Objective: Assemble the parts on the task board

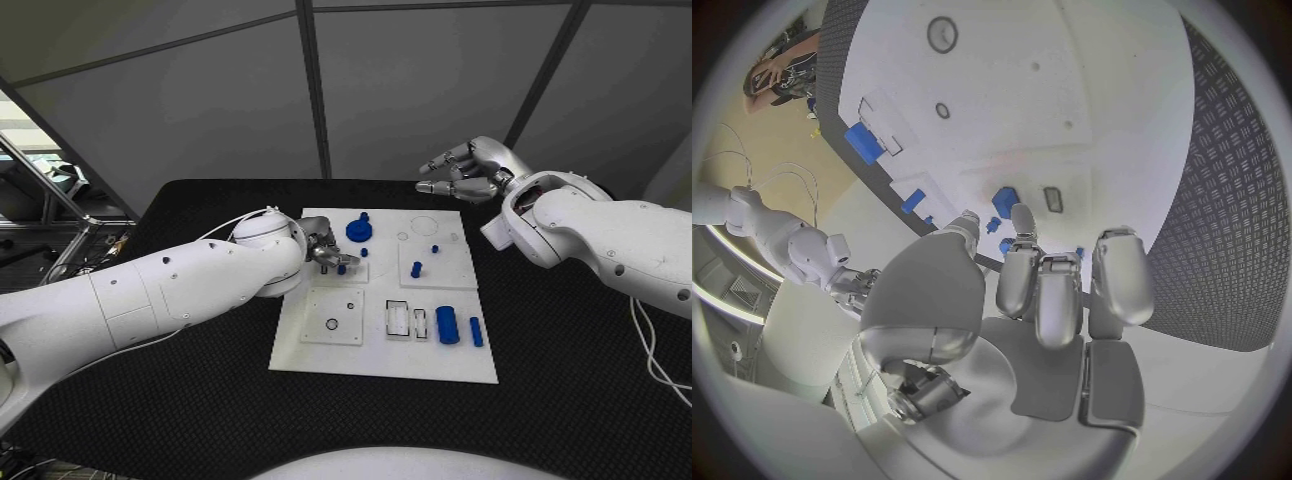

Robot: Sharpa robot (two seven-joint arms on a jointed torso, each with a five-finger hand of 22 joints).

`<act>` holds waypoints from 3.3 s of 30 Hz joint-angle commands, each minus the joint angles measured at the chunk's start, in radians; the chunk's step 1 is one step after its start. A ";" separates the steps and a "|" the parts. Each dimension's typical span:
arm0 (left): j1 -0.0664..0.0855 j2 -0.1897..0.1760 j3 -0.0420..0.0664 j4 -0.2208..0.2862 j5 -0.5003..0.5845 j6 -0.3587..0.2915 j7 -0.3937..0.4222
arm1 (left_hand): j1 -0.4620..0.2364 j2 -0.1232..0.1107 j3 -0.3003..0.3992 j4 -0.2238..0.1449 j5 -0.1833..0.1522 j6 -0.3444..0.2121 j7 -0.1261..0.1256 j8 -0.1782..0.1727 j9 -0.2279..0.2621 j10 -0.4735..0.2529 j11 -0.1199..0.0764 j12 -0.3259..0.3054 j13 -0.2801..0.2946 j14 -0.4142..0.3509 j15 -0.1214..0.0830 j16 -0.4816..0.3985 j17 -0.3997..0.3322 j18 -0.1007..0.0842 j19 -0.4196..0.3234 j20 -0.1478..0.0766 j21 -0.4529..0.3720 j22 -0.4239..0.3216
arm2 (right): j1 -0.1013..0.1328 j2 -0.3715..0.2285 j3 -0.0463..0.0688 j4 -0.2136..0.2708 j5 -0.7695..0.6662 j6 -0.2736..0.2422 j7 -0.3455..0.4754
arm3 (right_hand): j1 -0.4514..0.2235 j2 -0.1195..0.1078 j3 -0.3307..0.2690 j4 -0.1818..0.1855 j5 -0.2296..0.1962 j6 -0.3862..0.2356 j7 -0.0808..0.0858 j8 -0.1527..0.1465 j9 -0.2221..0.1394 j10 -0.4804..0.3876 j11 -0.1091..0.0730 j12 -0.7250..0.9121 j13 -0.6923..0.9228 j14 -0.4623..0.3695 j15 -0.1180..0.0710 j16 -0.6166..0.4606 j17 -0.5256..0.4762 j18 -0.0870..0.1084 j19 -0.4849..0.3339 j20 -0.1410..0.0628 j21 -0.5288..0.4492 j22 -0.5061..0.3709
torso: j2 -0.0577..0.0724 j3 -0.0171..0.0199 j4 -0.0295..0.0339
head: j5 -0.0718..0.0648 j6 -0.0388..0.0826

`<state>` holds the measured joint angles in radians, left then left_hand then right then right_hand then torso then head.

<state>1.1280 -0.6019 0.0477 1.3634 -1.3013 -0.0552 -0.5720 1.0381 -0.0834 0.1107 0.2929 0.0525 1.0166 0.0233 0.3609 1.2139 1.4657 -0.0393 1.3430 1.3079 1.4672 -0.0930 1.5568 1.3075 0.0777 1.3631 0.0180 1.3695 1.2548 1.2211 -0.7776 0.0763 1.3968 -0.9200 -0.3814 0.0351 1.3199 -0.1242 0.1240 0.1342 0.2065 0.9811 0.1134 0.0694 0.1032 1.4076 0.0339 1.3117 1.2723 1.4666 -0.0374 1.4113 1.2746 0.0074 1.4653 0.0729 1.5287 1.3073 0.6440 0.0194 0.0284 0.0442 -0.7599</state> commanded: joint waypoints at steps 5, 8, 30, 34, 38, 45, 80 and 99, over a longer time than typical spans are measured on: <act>0.007 -0.021 0.053 0.029 0.047 0.040 -0.019 | -0.009 -0.015 -0.023 0.001 -0.004 0.006 -0.002 -0.004 0.004 0.008 -0.003 -0.008 0.145 0.097 -0.003 -0.006 0.243 -0.002 0.002 -0.001 -0.007 -0.005 | 0.002 0.002 0.001 -0.005 0.012 -0.011 0.012 | -0.031 -0.006 -0.022 0.004 -0.006 0.006 0.000 -0.004 0.002 -0.003 -0.004 -0.003 -0.001 0.043 -0.007 -0.007 -0.001 0.011 0.063 -0.006 -0.005 0.195 | 0.000 0.0009 0.0003 | 0.000 0.003; 0.015 -0.031 0.072 0.038 0.050 0.058 -0.024 | -0.012 -0.021 -0.032 0.001 -0.004 0.006 -0.001 -0.005 0.005 0.007 -0.002 -0.011 0.144 0.097 -0.003 -0.007 0.242 -0.001 0.000 -0.001 -0.009 -0.007 | 0.002 0.003 0.001 -0.007 0.013 -0.012 0.011 | -0.033 -0.006 -0.023 0.005 -0.006 0.006 0.000 -0.004 0.002 -0.003 -0.004 -0.003 -0.001 0.043 -0.007 -0.007 0.000 0.011 0.063 -0.006 -0.005 0.195 | 0.000 0.0008 -0.0002 | 0.002 0.003; 0.111 0.123 0.089 -0.351 0.071 0.330 0.028 | 0.105 0.050 -0.058 -0.008 -0.002 -0.037 0.045 -0.169 -0.170 -0.037 0.039 -0.083 0.119 0.088 0.032 -0.027 0.222 0.014 -0.052 0.032 -0.070 -0.070 | 0.002 0.012 0.001 -0.012 0.014 -0.011 0.008 | -0.035 0.002 -0.024 0.005 0.002 0.006 0.000 -0.004 0.003 -0.001 -0.004 -0.001 0.001 0.044 -0.007 -0.006 0.003 0.011 0.064 -0.006 -0.004 0.196 | 0.002 -0.0005 -0.0023 | 0.008 0.011; 0.114 0.151 0.085 -0.411 0.072 0.350 0.036 | 0.107 0.053 -0.059 -0.008 -0.002 -0.036 0.046 -0.171 -0.175 -0.037 0.040 -0.082 0.120 0.088 0.033 -0.027 0.222 0.015 -0.052 0.033 -0.071 -0.070 | 0.002 0.014 0.001 -0.011 0.014 -0.010 0.008 | -0.034 0.004 -0.024 0.005 0.004 0.006 0.000 -0.004 0.003 -0.001 -0.004 -0.001 0.001 0.044 -0.008 -0.006 0.003 0.011 0.064 -0.006 -0.004 0.196 | 0.002 -0.0001 -0.0001 | 0.007 0.007; 0.114 0.178 0.081 -0.464 0.071 0.361 0.043 | 0.111 0.057 -0.061 -0.009 -0.002 -0.035 0.047 -0.175 -0.181 -0.039 0.041 -0.083 0.120 0.088 0.034 -0.028 0.222 0.015 -0.054 0.034 -0.073 -0.072 | 0.002 0.015 0.001 -0.009 0.014 -0.012 0.005 | -0.034 0.006 -0.023 0.004 0.008 0.006 0.000 -0.004 0.003 -0.002 -0.004 -0.002 -0.001 0.044 -0.008 -0.007 0.002 0.011 0.062 -0.006 -0.006 0.194 | 0.002 -0.0004 -0.0003 | 0.008 0.005; 0.113 0.207 0.076 -0.513 0.062 0.349 0.055 | 0.115 0.059 -0.063 -0.010 -0.002 -0.035 0.048 -0.179 -0.188 -0.043 0.042 -0.089 0.118 0.086 0.035 -0.030 0.219 0.016 -0.057 0.035 -0.075 -0.074 | 0.002 0.017 0.001 -0.005 0.013 -0.012 0.003 | -0.033 0.007 -0.023 0.003 0.010 0.006 0.000 -0.004 0.003 -0.002 -0.004 -0.003 -0.001 0.044 -0.008 -0.007 0.001 0.011 0.062 -0.006 -0.006 0.193 | 0.002 -0.0016 -0.0014 | 0.006 0.001; 0.106 0.248 0.071 -0.563 0.053 0.384 0.078 | 0.160 0.091 -0.064 -0.032 -0.001 -0.009 0.044 -0.175 -0.206 -0.044 0.039 -0.085 0.123 0.088 0.035 -0.022 0.226 0.016 -0.055 0.037 -0.073 -0.064 | 0.002 0.030 0.001 -0.012 0.013 -0.007 0.004 | -0.032 0.009 -0.023 0.002 0.013 0.006 0.000 -0.004 0.003 -0.001 -0.004 -0.001 0.001 0.044 -0.008 -0.007 0.002 0.011 0.063 -0.006 -0.005 0.195 | -0.001 0.0009 0.0005 | 0.007 -0.011; 0.106 0.250 0.070 -0.568 0.055 0.401 0.091 | 0.232 0.129 -0.039 -0.092 0.044 0.008 0.029 -0.151 -0.188 -0.044 0.027 -0.085 0.125 0.090 0.027 -0.017 0.231 0.016 -0.058 0.030 -0.076 -0.059 | 0.002 0.033 0.001 -0.017 0.013 -0.004 0.007 | -0.032 0.010 -0.023 0.002 0.014 0.006 0.000 -0.004 0.003 -0.001 -0.004 0.000 0.002 0.044 -0.008 -0.007 0.002 0.011 0.062 -0.006 -0.006 0.194 | -0.001 0.0005 0.0006 | 0.004 -0.013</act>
<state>1.2325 -0.3529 0.1179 0.7961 -1.2424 0.3298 -0.4959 1.2585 0.0477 0.0719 0.2037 0.0964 1.0204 0.0551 0.2042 1.0257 1.4211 -0.0016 1.2569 1.3107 1.4631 -0.0639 1.5336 1.3075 0.0776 1.3090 0.0502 1.2960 1.1949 1.2210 -0.7451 0.0763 1.3792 -0.9090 -0.3847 0.0339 1.2867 -0.1234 0.1050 0.1395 0.2159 0.9811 0.1134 0.0694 0.1051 1.4076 0.0339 1.3117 1.2728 1.4666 -0.0374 1.4077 1.2767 0.0074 1.4653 0.0729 1.5287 1.3073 0.6432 0.0200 0.0290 0.0469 -0.7727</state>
